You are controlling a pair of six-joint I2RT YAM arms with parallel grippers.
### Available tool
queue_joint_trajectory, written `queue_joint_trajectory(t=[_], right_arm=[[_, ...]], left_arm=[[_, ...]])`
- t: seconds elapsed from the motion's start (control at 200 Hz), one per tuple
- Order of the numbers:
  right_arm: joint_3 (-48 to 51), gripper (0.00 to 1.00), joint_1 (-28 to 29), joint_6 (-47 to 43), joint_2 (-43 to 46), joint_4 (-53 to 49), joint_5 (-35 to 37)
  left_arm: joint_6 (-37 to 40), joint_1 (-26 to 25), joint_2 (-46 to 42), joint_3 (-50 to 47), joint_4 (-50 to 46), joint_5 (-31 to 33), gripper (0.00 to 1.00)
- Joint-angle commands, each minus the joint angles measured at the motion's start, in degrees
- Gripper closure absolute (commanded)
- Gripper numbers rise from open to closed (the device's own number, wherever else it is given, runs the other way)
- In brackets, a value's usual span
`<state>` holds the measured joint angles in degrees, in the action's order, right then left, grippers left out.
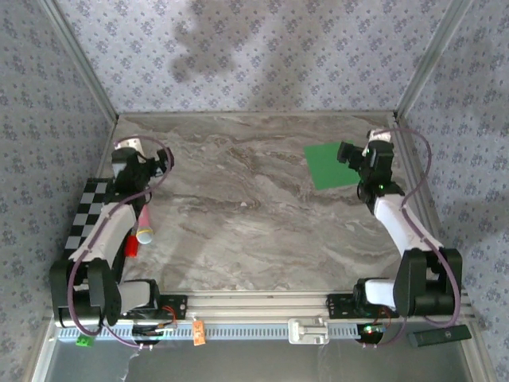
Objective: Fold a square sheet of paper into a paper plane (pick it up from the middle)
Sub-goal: Move the square sheet of paper to the center of the table.
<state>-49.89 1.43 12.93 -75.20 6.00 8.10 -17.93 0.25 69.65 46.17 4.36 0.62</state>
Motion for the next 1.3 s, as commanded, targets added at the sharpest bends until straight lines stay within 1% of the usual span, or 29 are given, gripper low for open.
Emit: queue_joint_trajectory(t=[0.0,0.165,0.255,0.365,0.575,0.78,1.009,1.094,1.139,1.294], right_arm=[[-7.35,0.0,-0.24,8.18,-7.86,-15.79,-2.85],[-22.59,0.0,-1.82,11.23,-22.94,-25.77,-8.68],[-29.05,0.0,-2.69,13.0,-31.08,-28.6,-11.7],[-36.66,0.0,-3.14,14.31,-39.02,-30.58,-14.22],[-46.28,0.0,-3.14,15.45,-48.49,-33.7,-14.43],[-50.35,0.0,-2.99,16.07,-52.86,-36.72,-13.55],[-50.55,0.0,-2.06,17.06,-54.26,-39.49,-12.02],[-50.14,0.0,-1.19,17.8,-54.26,-40.19,-11.24],[-49.74,0.01,-0.48,18.58,-53.97,-42.22,-10.51],[-44.25,0.01,2.91,22.58,-50.47,-41.62,-9.95]], left_arm=[[-8.83,-0.09,1.58,4.78,-12.79,-1.65,0.0],[-11.31,-0.16,4.48,6.46,-13.43,-7.76,0.0],[-11.49,-0.45,6.1,6.8,-13.32,-10.07,0.0],[-11.51,-1.02,7.89,7.79,-14.18,-12.24,0.0],[-12.12,-2.59,10.09,9.21,-15.19,-14.01,0.0],[-13.12,-3.39,11.85,9.55,-13.96,-15.55,0.0],[-12.45,-3.98,12.12,9.63,-13.48,-15.18,0.0],[-11.74,-4.41,12.05,9.94,-14.52,-14.56,0.0],[-11.47,-4.55,12.09,10.08,-15.09,-14.35,0.0],[-11.11,-5.07,12.26,10.16,-15.59,-13.67,0.0]])
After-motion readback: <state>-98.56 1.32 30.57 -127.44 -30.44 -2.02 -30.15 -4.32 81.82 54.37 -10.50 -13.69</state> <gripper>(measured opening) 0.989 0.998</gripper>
